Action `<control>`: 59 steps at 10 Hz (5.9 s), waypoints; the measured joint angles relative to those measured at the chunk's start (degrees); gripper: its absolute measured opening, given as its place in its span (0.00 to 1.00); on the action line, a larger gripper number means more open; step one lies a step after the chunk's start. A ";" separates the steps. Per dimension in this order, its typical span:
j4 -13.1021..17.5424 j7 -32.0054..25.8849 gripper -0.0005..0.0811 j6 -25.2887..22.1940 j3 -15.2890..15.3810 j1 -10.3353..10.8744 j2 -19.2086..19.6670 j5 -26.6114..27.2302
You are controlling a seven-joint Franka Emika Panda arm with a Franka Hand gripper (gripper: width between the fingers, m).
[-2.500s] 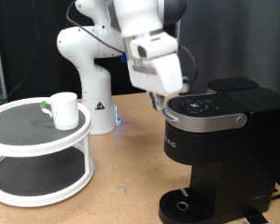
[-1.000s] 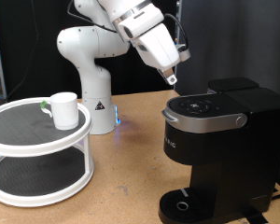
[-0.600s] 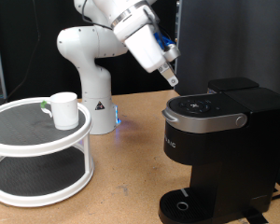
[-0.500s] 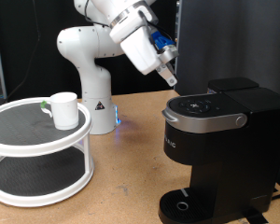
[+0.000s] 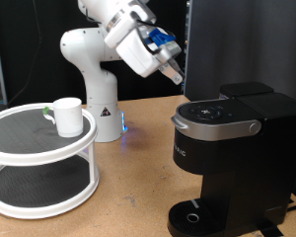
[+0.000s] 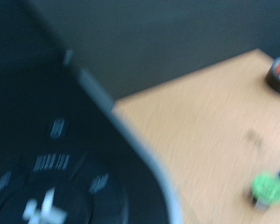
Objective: Make a cup of coffee with the keurig machine
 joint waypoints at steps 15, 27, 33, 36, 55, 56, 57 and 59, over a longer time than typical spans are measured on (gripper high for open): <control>-1.89 -13.20 0.02 -44.39 -23.60 -7.59 -10.12 -11.99; 6.24 -17.65 0.02 -66.09 -38.33 -9.30 -8.27 -26.76; 4.91 -23.82 0.02 -60.16 -44.53 -11.47 -7.93 -28.01; 5.09 -24.04 0.02 -60.55 -45.36 -11.45 -7.75 -28.00; -1.76 -32.88 0.02 -48.48 -47.43 -11.14 -1.45 -29.59; -2.03 -33.59 0.02 -48.16 -47.49 -11.14 -0.94 -29.53; -2.25 -34.00 0.02 -47.60 -47.50 -11.14 -0.42 -29.42; -2.63 -34.89 0.02 -46.46 -47.50 -11.12 0.51 -29.33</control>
